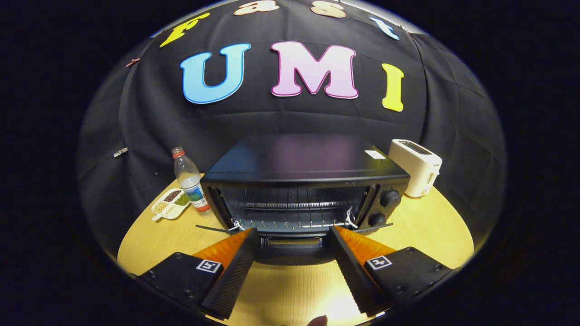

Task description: Open the toaster oven, put the food inside, and close the toaster oven door.

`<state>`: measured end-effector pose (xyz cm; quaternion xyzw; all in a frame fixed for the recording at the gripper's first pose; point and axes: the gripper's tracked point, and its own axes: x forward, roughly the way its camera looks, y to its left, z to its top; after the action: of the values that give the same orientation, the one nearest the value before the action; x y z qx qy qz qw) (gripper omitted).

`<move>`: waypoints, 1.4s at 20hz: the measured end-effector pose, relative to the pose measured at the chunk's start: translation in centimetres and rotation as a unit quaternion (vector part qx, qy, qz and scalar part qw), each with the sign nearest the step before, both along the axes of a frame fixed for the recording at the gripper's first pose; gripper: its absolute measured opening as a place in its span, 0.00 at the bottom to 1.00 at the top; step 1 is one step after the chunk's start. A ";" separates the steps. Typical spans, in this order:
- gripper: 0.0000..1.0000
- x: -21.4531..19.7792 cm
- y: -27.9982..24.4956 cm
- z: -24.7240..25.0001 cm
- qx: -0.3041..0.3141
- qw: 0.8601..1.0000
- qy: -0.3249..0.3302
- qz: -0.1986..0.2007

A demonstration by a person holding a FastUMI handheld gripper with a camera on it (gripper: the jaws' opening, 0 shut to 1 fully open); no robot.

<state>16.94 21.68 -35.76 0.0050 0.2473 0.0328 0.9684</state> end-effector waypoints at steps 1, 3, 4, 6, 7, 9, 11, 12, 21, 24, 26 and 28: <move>1.00 -0.7 -0.1 -0.7 0.001 1.000 0.010 -0.001; 0.99 -1.9 -0.3 -1.6 -0.005 1.000 0.020 0.003; 0.99 -2.5 -0.3 -2.0 -0.007 1.000 0.024 0.006; 0.99 -3.5 -0.4 -3.1 -0.007 0.999 0.040 0.006; 0.99 -4.0 -0.5 -3.8 -0.007 0.999 0.050 0.006; 0.99 -5.2 -0.5 -5.5 -0.006 0.997 0.077 0.009; 1.00 -6.3 -1.1 -6.6 -0.010 0.996 0.094 0.005; 1.00 -6.7 -1.2 -7.0 -0.006 0.995 0.100 0.003; 1.00 -11.1 -1.9 -5.3 0.030 0.989 0.146 0.011; 1.00 -13.4 -4.1 -3.2 0.037 0.981 0.191 0.021; 1.00 -15.5 -6.2 -2.5 0.022 0.971 0.233 0.042; 0.99 -16.8 -9.7 -1.7 0.008 0.962 0.268 0.049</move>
<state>0.12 11.98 -37.47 0.0091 0.4974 0.0793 0.8639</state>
